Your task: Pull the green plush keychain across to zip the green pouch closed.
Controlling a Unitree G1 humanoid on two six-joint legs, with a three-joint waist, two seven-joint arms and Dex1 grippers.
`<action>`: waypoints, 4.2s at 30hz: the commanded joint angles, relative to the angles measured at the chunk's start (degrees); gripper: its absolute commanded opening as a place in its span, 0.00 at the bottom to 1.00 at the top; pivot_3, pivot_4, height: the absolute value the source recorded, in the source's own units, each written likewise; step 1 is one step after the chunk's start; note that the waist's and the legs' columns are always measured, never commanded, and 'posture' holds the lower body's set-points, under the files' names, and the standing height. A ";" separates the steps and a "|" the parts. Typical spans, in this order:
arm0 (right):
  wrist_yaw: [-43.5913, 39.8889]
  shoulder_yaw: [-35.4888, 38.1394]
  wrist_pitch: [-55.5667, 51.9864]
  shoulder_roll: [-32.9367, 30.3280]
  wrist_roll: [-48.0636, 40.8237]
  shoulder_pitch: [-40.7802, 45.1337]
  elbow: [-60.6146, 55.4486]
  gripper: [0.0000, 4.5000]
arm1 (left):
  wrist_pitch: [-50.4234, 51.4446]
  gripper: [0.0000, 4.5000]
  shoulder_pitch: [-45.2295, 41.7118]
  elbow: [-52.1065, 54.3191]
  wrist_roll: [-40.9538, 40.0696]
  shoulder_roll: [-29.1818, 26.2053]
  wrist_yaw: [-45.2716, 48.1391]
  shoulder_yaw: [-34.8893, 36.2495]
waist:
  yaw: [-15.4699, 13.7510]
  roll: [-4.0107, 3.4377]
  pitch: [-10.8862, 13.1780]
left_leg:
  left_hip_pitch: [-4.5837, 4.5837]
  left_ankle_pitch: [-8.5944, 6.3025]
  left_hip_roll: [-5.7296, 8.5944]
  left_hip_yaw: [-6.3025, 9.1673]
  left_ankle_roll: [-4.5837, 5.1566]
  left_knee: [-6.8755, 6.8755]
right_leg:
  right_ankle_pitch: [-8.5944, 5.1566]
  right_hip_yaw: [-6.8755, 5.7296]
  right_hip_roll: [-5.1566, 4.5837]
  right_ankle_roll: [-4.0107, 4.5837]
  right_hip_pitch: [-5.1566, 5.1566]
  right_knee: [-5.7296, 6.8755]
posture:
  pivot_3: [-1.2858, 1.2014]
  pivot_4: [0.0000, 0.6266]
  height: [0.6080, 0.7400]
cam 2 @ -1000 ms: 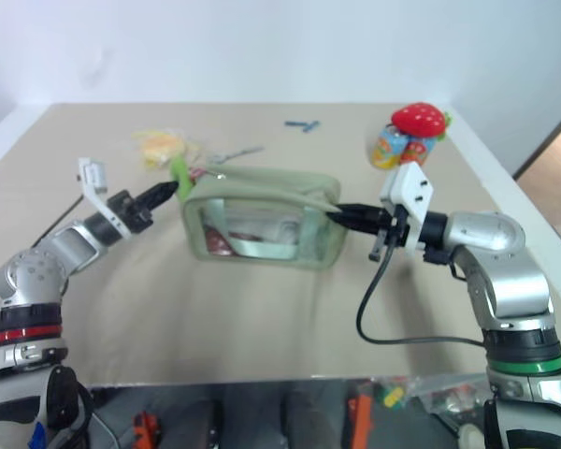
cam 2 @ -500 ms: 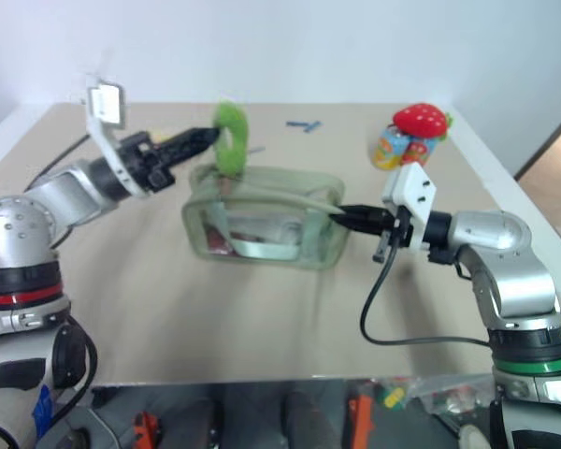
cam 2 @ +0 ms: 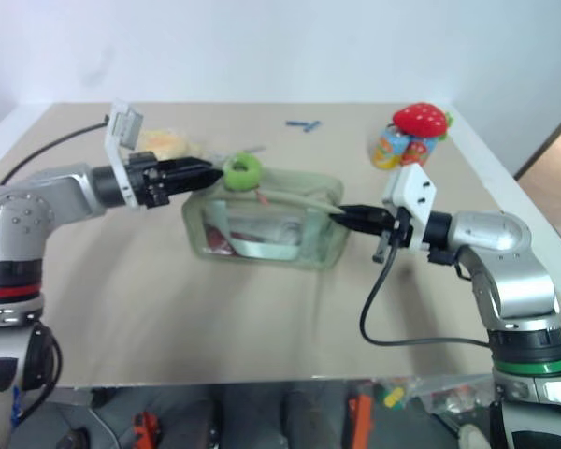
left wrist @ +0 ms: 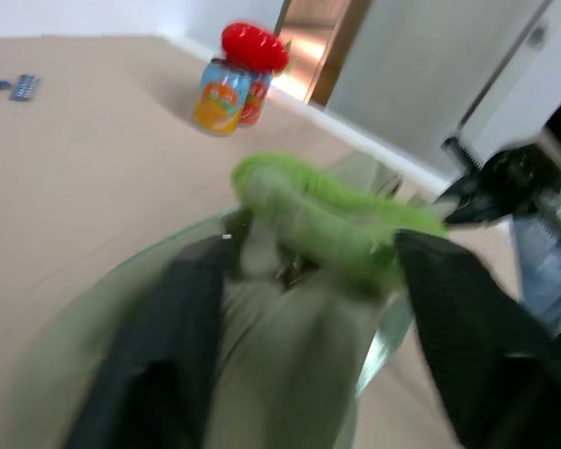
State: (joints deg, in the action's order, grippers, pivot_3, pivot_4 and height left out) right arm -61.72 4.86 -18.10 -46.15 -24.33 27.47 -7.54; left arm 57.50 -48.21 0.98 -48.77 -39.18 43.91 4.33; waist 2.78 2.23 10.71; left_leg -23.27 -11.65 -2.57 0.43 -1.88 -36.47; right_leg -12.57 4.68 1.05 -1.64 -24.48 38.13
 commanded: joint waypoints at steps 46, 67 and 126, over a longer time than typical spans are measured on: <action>6.06 -13.05 -10.48 20.05 0.41 28.04 8.02 0.66 | -16.66 0.00 16.12 12.90 14.48 6.37 0.06 -1.47 | -0.54 -0.01 0.01 | -0.21 -0.01 0.31 0.10 0.02 -0.07 | -0.12 -0.14 -0.41 -0.21 0.03 -0.04 | 0.52 0.24 1.00; 4.14 -14.66 -4.32 20.17 6.76 27.26 13.29 0.69 | -16.29 0.00 16.50 14.16 14.37 7.40 -1.74 -1.63 | -0.57 -0.01 0.01 | -0.20 0.00 0.37 0.17 0.02 -0.08 | -0.12 -0.19 -0.44 -0.24 0.06 -0.03 | 0.52 0.24 1.00; 7.03 0.33 0.88 8.18 3.29 21.03 6.40 0.01 | -14.33 0.00 16.41 15.26 14.31 15.67 -14.58 0.28 | -0.11 -0.02 0.02 | -0.17 0.00 0.38 0.25 0.02 -0.05 | -0.13 -0.21 -0.41 -0.24 0.07 -0.04 | 0.52 0.24 1.00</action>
State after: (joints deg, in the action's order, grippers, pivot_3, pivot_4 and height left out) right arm -55.79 2.65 -18.39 -37.16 -20.92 47.53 0.74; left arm 43.64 -30.67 14.55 -33.86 -23.57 29.83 3.27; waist 2.67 2.20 10.73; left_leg -23.43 -11.65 -2.18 0.68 -1.86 -36.52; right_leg -12.70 4.47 0.64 -1.88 -24.42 38.09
